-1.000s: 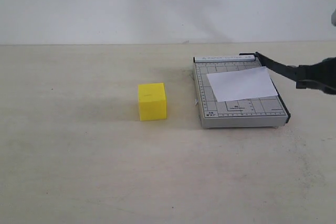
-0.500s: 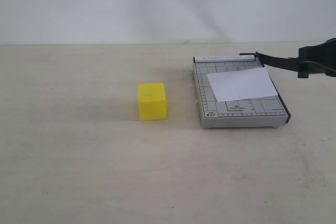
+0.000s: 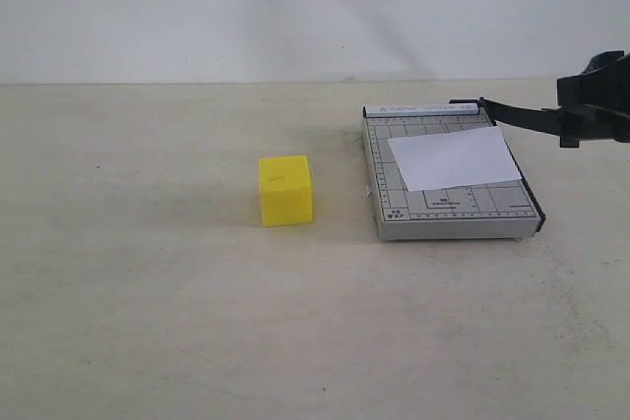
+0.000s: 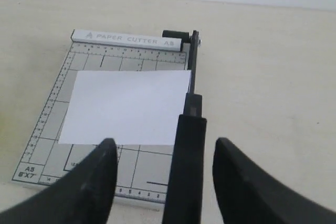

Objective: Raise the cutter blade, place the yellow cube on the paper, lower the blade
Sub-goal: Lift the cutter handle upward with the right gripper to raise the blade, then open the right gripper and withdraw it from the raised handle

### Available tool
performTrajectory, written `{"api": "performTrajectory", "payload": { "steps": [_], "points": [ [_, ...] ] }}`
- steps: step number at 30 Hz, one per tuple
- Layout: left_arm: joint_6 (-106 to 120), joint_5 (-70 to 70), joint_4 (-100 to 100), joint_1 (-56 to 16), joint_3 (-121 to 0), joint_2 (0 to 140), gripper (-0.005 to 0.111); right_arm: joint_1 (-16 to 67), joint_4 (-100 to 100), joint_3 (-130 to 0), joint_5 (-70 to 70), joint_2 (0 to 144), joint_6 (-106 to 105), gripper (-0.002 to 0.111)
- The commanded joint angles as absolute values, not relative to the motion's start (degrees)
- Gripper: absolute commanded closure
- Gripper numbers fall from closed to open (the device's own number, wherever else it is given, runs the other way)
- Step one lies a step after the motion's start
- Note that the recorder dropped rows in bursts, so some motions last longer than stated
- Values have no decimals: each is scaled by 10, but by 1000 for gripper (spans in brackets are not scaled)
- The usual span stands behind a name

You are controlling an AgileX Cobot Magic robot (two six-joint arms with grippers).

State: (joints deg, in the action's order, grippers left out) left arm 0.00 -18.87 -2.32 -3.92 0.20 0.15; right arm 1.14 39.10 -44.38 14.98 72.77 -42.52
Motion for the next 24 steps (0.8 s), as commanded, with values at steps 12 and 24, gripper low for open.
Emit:
{"api": "performTrajectory", "payload": {
  "steps": [12, 24],
  "points": [
    [-4, -178, -23, -42, 0, 0, 102, 12, 352, -447, 244, 409, -373, 95],
    [-4, -174, -43, -42, 0, 0, 102, 12, 332, -446, 316, 461, -401, 108]
  ]
}}
